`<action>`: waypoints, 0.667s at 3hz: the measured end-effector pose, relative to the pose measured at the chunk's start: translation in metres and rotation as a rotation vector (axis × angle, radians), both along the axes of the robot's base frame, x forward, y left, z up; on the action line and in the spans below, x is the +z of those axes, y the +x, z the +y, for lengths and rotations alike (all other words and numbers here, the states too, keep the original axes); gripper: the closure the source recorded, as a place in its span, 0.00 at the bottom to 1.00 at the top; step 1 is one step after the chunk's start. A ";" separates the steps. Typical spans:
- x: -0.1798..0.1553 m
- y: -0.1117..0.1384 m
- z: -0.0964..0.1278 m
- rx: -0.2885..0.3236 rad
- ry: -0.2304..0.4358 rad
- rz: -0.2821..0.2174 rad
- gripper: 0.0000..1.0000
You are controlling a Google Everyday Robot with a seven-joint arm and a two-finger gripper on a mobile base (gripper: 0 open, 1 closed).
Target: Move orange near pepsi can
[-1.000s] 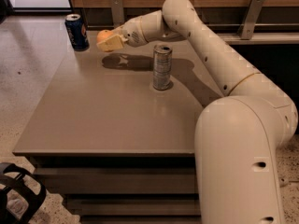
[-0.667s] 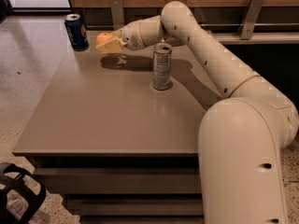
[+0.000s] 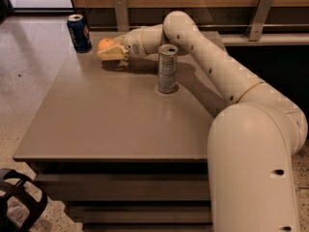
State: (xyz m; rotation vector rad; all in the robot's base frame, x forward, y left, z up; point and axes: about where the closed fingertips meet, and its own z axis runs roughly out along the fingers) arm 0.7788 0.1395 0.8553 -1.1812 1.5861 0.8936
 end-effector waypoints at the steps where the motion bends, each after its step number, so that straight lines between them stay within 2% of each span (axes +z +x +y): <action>1: -0.006 0.004 0.007 -0.008 0.004 -0.004 1.00; 2: -0.009 0.007 0.013 -0.021 -0.017 -0.013 1.00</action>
Offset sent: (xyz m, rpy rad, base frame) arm 0.0132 0.0124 -0.0104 -0.0460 -0.0291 -0.0487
